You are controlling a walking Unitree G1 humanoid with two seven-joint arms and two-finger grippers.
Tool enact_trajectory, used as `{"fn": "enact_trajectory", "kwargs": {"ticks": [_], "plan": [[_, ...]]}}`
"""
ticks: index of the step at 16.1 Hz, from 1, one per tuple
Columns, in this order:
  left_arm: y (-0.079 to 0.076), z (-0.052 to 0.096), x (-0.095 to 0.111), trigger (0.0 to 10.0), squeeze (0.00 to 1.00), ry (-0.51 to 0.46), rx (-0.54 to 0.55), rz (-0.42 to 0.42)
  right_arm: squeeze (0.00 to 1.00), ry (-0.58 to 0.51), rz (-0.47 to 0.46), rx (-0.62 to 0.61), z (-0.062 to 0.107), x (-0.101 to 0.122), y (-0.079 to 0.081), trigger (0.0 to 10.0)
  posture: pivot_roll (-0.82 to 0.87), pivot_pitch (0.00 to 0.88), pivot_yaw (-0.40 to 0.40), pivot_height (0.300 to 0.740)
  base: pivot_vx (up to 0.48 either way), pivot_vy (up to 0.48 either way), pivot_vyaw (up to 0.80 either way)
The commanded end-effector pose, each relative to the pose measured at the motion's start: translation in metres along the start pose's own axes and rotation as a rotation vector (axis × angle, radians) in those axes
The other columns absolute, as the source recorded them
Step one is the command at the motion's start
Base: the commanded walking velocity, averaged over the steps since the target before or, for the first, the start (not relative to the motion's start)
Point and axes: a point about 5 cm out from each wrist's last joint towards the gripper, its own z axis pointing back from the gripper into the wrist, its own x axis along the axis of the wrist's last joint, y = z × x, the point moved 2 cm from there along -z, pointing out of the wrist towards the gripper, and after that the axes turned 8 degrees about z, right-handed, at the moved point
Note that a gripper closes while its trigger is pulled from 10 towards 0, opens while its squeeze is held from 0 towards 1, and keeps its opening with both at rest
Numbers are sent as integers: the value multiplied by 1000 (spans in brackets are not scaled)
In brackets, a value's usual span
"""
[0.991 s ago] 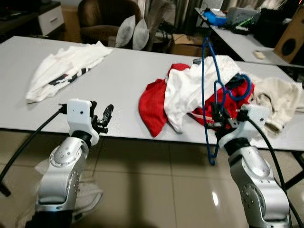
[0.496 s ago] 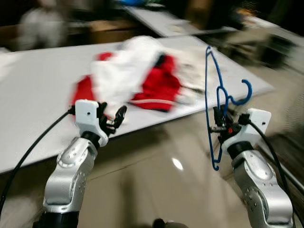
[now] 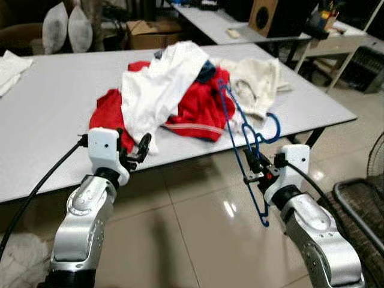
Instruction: Hang hanger
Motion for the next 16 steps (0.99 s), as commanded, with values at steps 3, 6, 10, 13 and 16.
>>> {"fn": "enact_trajectory", "kwargs": {"ticks": [3, 6, 10, 13, 16], "plan": [[-9, -3, -1, 10000, 110, -8, -19, -18, 0, -18, 27, -28, -2, 3, -10, 10000, -84, 0, -100, 740, 316, 0, 0], [-10, -2, -2, 10000, 106, -8, -17, -27, 0, -30, 40, -28, -3, 5, -14, 10000, -84, 0, -105, 740, 334, 0, 0], [-10, -1, -3, 10000, 106, -4, -20, -41, 0, -36, 53, -28, -3, 4, -12, 10000, -82, 0, -107, 740, 339, 0, 0], [-10, -1, -3, 10000, 98, -3, -29, -46, 0, -40, 61, -27, -3, 3, -11, 10000, -82, 0, -100, 740, 338, 0, 0], [-10, -2, -4, 10000, 94, 1, -39, -52, 0, -45, 62, -31, -3, 3, -12, 10000, -85, 0, -98, 740, 340, 0, 0]]}}
